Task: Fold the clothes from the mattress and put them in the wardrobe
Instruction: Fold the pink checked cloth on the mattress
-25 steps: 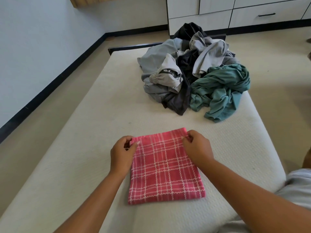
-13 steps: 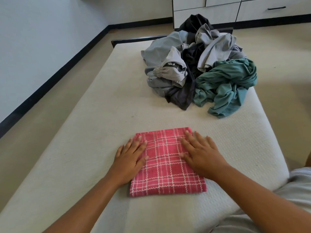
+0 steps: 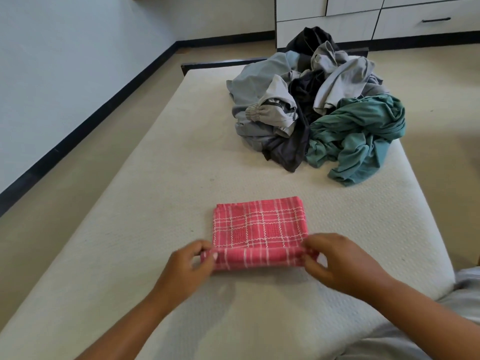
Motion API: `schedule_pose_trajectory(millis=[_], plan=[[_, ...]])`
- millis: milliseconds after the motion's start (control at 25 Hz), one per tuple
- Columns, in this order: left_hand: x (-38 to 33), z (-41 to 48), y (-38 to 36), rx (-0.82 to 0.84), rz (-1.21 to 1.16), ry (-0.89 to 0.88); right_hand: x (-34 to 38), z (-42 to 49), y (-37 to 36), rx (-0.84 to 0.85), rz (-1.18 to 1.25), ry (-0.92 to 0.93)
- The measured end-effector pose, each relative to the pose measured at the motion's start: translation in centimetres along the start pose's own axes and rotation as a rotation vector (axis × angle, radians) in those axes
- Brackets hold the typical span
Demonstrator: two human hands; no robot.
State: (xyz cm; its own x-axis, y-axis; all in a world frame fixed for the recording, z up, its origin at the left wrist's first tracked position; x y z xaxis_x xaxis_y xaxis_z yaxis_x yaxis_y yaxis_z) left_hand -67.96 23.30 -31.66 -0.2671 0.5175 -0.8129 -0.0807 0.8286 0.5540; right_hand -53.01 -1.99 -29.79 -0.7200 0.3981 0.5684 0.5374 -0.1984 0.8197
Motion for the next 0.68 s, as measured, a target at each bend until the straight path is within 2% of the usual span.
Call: schedule_pose_trajectory(millis=[160,240,320,400,440,480,520,560,600,680], plan=[[-1.4,6.4,3.3,-0.253,-0.169,0.141,-2.8,4.6,3.1,-0.206,0.358,-0.359],[-0.8,9.5,3.6,-0.291,-0.188,0.231,-4.9,6.8,3.5,-0.270,0.566,-0.515],[-0.6,11.3,3.2,-0.274,-0.089,0.309,-6.5,7.7,2.9,-0.271,0.607,-0.635],[-1.3,11.0,2.9,-0.316,0.174,0.319,-6.4,7.7,2.6,-0.216,0.284,-0.700],[-2.6,10.3,2.6,-0.385,0.370,0.232,-5.3,7.8,2.6,-0.221,0.069,-0.665],[-4.5,9.7,1.4,-0.410,0.554,0.078,-3.5,8.2,2.5,-0.243,-0.087,-0.554],[-6.1,9.3,-0.6,-0.361,0.685,-0.073,-1.6,8.8,1.7,-0.226,-0.183,-0.411],[-6.4,9.5,-2.7,-0.243,0.775,-0.137,-0.4,9.5,0.3,-0.142,-0.259,-0.285],[-5.8,10.0,-4.3,-0.118,0.846,-0.119,0.3,10.1,-1.4,-0.030,-0.322,-0.195],[-3.0,10.8,-5.8,0.060,0.943,0.032,-0.9,10.2,-3.8,0.143,-0.377,-0.203]])
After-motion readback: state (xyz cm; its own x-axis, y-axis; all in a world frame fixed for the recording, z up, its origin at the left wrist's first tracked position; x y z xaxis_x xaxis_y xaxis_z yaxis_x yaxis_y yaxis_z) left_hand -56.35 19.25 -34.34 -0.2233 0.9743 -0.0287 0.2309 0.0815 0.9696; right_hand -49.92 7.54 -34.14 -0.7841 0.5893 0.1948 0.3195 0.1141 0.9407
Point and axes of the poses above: each hand's wrist, its own z-axis towards the middle knuckle, its own y-axis out of the back of the hand, x = y × z, the point moved 8 cm from there along z, towards the middle knuckle, and after that the axes turned 13 degrees about x, right-handed, at the moved point
